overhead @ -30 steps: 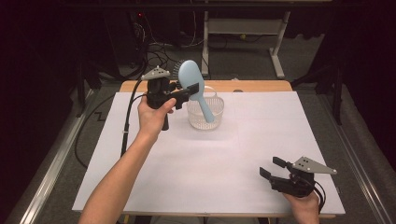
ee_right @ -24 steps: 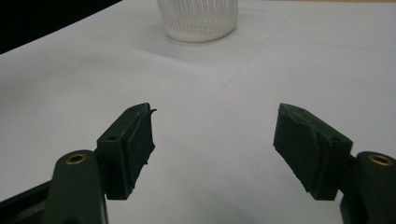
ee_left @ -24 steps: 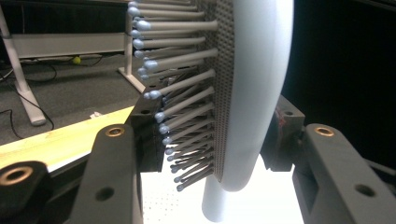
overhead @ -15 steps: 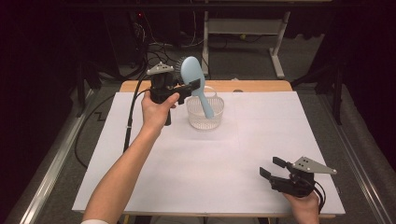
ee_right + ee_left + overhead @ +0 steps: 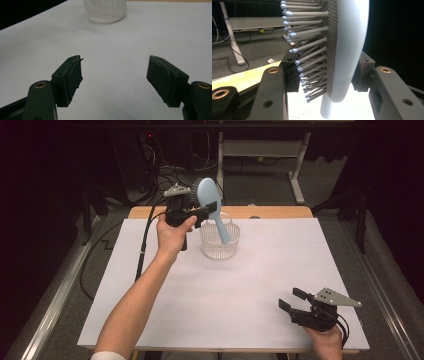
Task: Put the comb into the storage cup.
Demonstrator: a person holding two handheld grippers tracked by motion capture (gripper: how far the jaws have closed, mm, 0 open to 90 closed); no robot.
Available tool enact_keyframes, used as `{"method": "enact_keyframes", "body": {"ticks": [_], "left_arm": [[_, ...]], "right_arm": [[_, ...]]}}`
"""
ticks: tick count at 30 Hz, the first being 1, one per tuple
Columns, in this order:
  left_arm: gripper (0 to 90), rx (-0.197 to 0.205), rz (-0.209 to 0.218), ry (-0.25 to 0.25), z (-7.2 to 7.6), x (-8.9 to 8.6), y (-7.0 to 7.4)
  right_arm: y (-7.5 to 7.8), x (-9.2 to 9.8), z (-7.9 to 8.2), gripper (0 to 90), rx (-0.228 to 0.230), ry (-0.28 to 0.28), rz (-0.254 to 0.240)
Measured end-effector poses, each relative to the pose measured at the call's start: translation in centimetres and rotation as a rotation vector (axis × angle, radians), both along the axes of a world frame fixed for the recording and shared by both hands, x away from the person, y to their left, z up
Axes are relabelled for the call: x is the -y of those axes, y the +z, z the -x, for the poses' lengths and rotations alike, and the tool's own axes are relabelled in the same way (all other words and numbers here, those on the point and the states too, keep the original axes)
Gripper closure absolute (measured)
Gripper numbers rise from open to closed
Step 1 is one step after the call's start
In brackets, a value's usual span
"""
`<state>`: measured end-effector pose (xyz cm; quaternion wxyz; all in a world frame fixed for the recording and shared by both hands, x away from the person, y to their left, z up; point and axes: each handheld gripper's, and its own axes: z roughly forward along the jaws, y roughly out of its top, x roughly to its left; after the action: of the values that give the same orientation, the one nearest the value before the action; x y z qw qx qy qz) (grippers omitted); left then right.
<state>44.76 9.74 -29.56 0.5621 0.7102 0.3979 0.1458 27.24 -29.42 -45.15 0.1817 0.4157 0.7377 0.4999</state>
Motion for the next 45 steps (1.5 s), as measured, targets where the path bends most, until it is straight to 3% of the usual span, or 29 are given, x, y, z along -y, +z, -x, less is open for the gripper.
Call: {"method": "enact_keyframes", "body": {"ticks": [23,31,45], "left_arm": [[50.8,-0.039,-0.025,0.049,-2.1,0.7,-1.4],[50.8,-0.057,-0.053,0.051,-2.5,1.2,-2.1],[50.8,-0.069,-0.067,0.051,-2.9,1.8,-2.8]], "right_arm": [[0.0,0.2,0.0,28.5,-0.002,0.001,-0.005],[0.0,0.2,0.0,28.5,-0.004,0.003,-0.007],[0.0,0.1,0.0,28.6,-0.004,0.003,-0.008]]}}
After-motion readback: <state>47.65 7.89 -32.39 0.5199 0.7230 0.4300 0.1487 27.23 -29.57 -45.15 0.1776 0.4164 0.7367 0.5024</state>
